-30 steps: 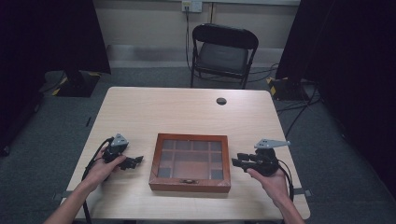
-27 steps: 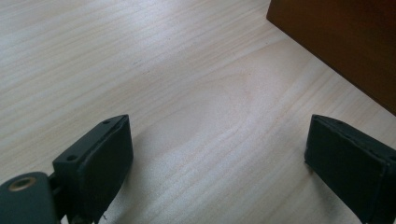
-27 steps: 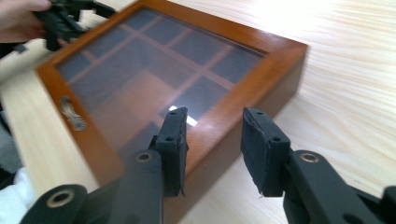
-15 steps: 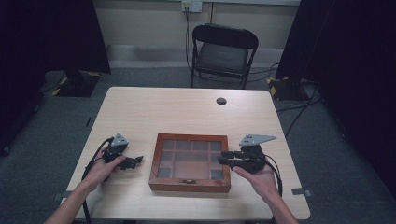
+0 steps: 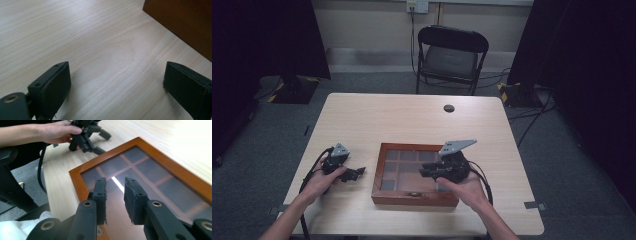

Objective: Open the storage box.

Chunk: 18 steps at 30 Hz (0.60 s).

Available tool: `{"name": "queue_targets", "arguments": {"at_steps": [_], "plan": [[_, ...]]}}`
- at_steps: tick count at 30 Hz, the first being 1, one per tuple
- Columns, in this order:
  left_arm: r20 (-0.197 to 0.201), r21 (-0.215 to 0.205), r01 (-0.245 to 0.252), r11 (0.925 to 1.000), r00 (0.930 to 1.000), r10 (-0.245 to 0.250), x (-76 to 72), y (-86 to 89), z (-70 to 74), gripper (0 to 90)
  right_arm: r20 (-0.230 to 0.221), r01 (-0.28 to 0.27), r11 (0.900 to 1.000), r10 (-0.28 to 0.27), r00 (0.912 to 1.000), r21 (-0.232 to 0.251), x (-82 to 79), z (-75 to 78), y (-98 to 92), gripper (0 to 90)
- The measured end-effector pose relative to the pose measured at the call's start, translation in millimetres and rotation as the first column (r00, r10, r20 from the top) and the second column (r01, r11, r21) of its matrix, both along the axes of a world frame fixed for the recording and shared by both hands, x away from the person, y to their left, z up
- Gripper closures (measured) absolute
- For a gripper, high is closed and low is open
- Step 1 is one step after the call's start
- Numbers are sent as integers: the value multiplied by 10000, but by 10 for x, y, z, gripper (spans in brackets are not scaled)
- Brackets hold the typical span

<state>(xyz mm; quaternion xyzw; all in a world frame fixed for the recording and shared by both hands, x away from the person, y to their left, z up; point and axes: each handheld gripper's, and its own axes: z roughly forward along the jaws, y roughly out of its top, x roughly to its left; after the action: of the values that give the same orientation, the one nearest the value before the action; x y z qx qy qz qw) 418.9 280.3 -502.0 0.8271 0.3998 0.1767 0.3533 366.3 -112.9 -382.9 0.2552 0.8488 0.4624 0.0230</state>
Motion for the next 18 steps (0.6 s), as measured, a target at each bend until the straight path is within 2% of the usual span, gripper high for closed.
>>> {"name": "queue_targets", "arguments": {"at_steps": [3,4,11,18], "plan": [[-47,-15,16,10000,10000,-16,1,-2,-1,65,-160,-229,9996,227,9996,-134,-11,-85,73,741],[-61,2,25,10000,10000,-25,2,-2,0,64,-302,-426,9987,418,9987,-281,-25,-160,126,753],[-50,-4,24,10000,10000,-24,2,-2,-1,64,-641,-978,9928,934,9936,-696,-87,-375,233,765],[-55,0,18,10000,10000,-18,1,-2,-1,64,-760,-1314,9864,1241,9894,-987,-125,-452,267,777]]}}
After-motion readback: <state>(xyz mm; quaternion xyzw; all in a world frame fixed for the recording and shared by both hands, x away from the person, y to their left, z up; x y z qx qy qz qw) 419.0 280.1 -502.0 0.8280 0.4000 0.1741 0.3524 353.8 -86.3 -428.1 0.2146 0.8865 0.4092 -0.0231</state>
